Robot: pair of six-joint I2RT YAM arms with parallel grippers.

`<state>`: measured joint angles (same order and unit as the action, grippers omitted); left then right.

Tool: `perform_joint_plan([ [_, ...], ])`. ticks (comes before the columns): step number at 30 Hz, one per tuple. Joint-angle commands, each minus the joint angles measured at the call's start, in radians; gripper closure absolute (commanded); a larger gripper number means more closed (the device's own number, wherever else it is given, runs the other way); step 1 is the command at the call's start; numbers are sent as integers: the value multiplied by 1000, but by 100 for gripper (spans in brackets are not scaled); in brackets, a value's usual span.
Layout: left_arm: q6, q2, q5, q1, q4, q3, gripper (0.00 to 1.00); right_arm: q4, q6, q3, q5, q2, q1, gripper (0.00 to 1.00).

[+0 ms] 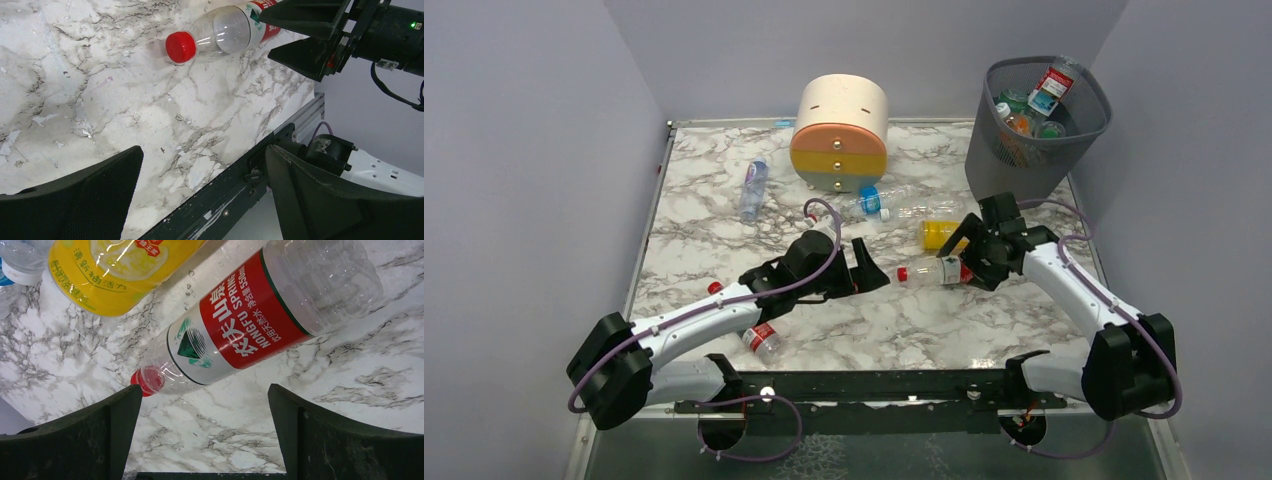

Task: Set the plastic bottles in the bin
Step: Pick up the plastic bottle at the center of the board.

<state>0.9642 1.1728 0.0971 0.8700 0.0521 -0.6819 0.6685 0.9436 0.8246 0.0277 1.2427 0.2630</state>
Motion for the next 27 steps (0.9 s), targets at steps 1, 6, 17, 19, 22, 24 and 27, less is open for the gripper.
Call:
perform_joint_plan([
  [1,-15,-24,67,-22,-66,24,1,9,28,-7,-15,14,7,0],
  [6,-15,-19,82,-37,-74,29,1,-7,38,-6,-27,49,7,0],
  [17,-12,-31,88,-57,-81,36,1,-20,91,3,-64,111,6,1],
  [19,-12,-36,86,-59,-77,36,1,-28,93,9,-71,128,7,1],
  [22,-10,-46,84,-63,-74,44,1,-36,90,21,-76,161,7,0],
  [24,-8,-54,81,-65,-73,48,1,-41,91,25,-83,183,7,1],
  [27,-7,-60,81,-70,-75,50,1,-55,87,22,-97,212,7,0],
])
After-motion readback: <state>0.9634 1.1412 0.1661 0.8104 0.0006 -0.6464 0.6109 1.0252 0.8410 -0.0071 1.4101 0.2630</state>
